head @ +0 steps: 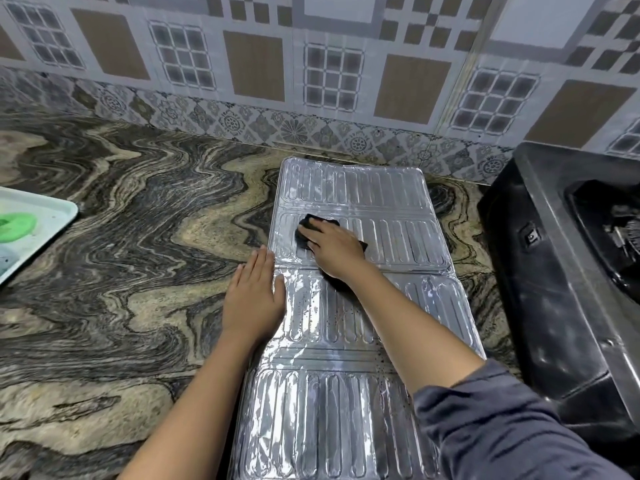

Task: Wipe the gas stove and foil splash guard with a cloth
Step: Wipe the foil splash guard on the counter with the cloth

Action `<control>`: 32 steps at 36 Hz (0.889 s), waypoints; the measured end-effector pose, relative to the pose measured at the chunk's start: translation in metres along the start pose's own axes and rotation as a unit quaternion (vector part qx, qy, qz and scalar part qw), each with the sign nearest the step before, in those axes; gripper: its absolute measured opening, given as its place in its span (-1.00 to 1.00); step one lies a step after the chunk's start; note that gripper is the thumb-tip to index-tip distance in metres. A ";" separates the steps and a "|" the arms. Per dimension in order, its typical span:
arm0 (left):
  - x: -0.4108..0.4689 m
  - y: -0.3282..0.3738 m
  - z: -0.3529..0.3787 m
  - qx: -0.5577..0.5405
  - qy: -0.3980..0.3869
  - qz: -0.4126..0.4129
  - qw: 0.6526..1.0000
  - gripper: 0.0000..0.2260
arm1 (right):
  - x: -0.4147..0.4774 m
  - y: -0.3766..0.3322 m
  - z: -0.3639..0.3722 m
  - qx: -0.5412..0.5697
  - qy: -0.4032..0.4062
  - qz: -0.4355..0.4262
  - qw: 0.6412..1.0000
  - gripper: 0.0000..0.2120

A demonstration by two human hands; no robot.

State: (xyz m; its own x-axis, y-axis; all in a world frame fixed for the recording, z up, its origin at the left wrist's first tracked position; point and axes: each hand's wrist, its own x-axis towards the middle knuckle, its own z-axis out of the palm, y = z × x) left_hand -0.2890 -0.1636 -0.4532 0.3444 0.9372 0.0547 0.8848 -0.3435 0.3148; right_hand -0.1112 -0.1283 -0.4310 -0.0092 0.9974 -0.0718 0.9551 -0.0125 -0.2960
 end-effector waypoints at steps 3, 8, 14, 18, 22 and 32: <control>0.000 0.000 0.000 0.003 -0.002 -0.002 1.000 -0.51 | 0.004 -0.005 -0.003 -0.001 -0.007 -0.034 0.999 -0.60; 0.000 0.001 -0.001 0.003 -0.004 -0.005 1.000 -0.51 | 0.004 -0.007 -0.007 -0.003 -0.020 -0.109 0.994 -0.61; 0.000 0.002 -0.001 0.005 -0.011 -0.014 1.000 -0.50 | -0.007 0.012 -0.021 0.031 -0.061 -0.182 0.981 -0.62; 0.000 0.002 -0.001 0.008 -0.016 -0.019 1.000 -0.50 | -0.015 0.033 -0.025 0.065 -0.069 -0.151 0.984 -0.64; 0.001 0.001 0.000 0.001 -0.016 -0.018 1.000 -0.50 | -0.026 0.059 -0.028 0.092 -0.050 -0.095 0.990 -0.65; 0.001 0.000 0.002 0.001 -0.015 -0.019 1.000 -0.50 | -0.078 0.111 -0.027 0.110 0.118 0.104 0.981 -0.68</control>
State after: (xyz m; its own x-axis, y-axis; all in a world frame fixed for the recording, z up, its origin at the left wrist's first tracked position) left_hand -0.2877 -0.1634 -0.4550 0.3204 0.9472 0.0154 0.8977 -0.3088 0.3142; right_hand 0.0039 -0.2053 -0.4328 0.2724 0.9602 0.0618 0.8418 -0.2067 -0.4987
